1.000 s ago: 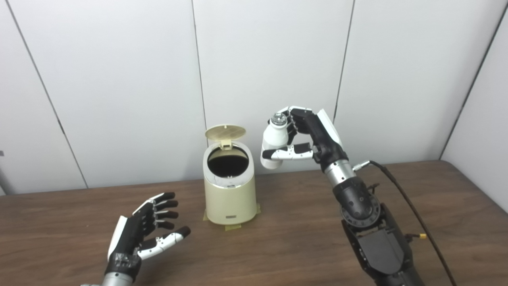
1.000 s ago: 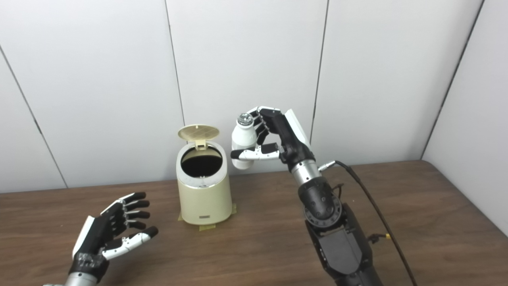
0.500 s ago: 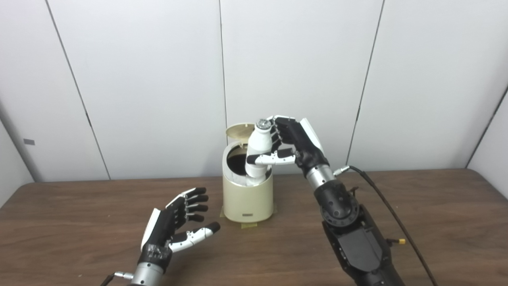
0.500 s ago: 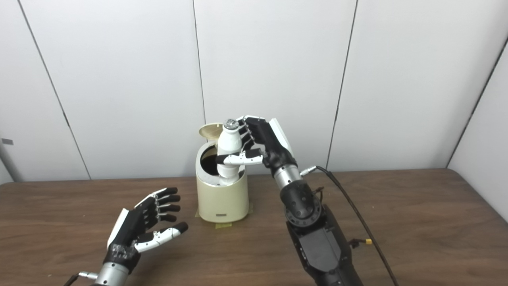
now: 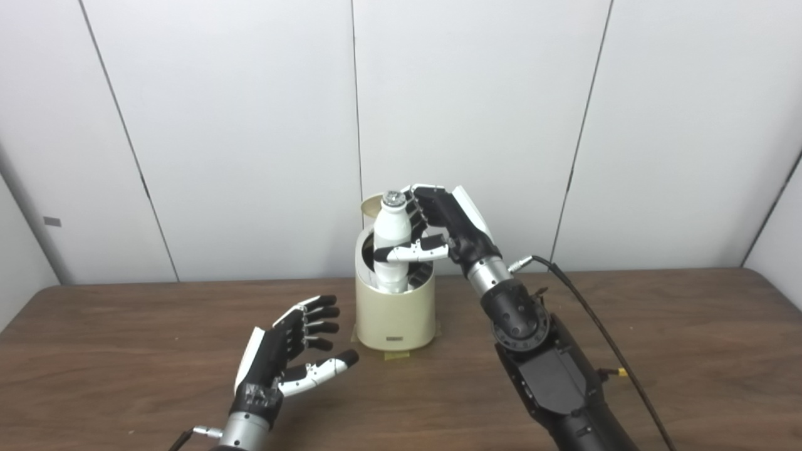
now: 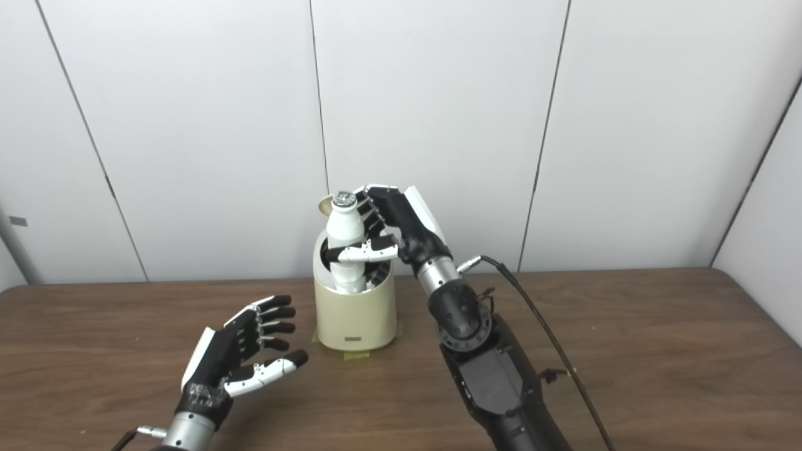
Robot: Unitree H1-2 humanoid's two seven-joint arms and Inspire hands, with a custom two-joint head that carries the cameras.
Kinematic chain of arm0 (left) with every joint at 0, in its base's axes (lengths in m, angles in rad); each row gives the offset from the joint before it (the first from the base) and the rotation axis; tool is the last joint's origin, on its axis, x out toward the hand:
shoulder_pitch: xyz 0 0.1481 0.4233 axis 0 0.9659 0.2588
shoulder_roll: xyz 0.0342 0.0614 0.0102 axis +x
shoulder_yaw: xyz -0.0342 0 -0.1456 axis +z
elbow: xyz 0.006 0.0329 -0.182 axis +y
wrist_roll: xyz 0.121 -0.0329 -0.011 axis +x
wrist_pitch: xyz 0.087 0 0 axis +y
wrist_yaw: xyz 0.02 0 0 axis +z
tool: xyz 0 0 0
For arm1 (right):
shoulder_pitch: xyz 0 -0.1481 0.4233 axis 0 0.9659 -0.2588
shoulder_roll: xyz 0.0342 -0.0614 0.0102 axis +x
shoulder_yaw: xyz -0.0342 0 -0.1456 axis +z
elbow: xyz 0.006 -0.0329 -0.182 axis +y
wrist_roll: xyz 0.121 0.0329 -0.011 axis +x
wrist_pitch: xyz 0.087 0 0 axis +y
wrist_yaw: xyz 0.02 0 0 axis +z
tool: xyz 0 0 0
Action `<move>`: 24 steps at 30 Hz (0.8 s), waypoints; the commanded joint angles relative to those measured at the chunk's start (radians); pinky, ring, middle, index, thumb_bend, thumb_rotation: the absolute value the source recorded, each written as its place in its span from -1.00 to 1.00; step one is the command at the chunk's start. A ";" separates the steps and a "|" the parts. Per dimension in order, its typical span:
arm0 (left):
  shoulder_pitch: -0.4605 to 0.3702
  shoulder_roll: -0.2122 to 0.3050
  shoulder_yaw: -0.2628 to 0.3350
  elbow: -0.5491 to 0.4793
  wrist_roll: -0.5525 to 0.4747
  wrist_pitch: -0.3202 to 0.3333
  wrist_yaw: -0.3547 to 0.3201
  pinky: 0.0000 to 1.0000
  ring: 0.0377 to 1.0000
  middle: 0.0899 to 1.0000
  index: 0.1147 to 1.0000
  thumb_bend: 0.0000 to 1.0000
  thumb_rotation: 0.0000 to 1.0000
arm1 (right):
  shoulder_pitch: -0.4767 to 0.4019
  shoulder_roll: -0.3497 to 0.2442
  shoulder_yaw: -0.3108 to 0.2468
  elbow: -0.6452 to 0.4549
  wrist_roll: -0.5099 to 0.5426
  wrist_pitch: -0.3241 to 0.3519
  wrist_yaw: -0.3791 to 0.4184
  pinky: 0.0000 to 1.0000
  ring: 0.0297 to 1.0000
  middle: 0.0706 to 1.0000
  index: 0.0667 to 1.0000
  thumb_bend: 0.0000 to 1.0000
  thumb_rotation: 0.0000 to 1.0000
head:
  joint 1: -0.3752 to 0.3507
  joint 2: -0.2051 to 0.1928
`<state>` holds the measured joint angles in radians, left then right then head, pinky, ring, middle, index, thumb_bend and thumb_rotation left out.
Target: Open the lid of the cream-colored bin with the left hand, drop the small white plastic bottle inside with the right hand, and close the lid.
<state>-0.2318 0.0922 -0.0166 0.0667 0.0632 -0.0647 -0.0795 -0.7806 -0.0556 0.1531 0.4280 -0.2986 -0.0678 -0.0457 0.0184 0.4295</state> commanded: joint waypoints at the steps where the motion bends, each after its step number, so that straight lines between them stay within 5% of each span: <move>1: -0.043 -0.004 -0.002 -0.030 0.006 -0.026 0.014 0.24 0.41 0.49 0.56 0.61 -0.70 | -0.073 -0.006 0.007 -0.005 -0.028 -0.042 -0.024 -0.37 -0.26 -0.11 0.01 0.03 -1.00 | 0.001 0.003; 24: -0.036 -0.012 -0.004 -0.045 -0.003 -0.007 0.005 0.22 0.42 0.49 0.55 0.61 -0.73 | -0.147 -0.025 0.001 0.106 -0.045 -0.115 -0.049 -0.39 -0.28 -0.11 0.03 0.02 -1.00 | 0.006 0.022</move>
<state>-0.2312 0.0814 -0.0207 0.0572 0.0634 -0.0582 -0.0813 -0.8569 -0.0602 0.1657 0.5545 -0.3477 -0.1513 -0.0835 0.0230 0.4510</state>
